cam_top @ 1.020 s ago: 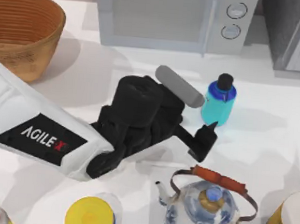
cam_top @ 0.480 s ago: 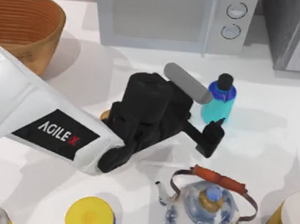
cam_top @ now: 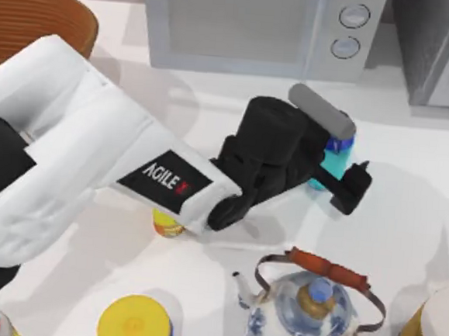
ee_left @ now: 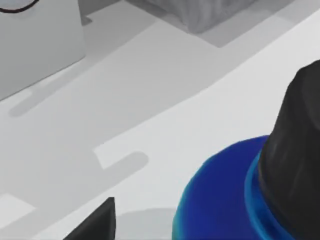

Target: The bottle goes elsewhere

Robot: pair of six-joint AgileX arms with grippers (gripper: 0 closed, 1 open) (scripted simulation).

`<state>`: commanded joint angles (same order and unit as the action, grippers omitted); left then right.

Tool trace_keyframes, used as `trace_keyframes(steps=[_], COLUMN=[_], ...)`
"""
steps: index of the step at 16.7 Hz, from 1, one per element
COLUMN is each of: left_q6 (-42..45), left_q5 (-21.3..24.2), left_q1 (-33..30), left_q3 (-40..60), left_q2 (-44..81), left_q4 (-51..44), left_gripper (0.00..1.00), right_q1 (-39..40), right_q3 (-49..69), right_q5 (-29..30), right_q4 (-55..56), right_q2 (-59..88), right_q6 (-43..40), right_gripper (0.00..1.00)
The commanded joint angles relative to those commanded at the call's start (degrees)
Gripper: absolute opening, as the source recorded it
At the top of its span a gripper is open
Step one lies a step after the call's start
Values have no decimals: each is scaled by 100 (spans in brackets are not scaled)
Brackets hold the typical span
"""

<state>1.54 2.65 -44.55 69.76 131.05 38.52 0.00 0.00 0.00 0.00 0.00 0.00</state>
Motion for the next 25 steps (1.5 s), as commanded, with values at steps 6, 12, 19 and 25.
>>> trace_keyframes(steps=[6, 12, 19, 25], left_q6=[-2, -2, -2, -2], left_q5=[-1, -1, -1, -1], left_q1=[-3, -3, -3, -3], left_q3=[199, 199, 199, 199], left_q2=[166, 166, 166, 166], left_q4=[-41, -41, -41, -41], left_gripper=[100, 55, 2, 0], right_q1=[0, 0, 0, 0], right_q3=[0, 0, 0, 0], right_q5=[0, 0, 0, 0], right_q4=[0, 0, 0, 0], right_q2=[0, 0, 0, 0], right_q6=[0, 0, 0, 0], right_gripper=[100, 100, 100, 100])
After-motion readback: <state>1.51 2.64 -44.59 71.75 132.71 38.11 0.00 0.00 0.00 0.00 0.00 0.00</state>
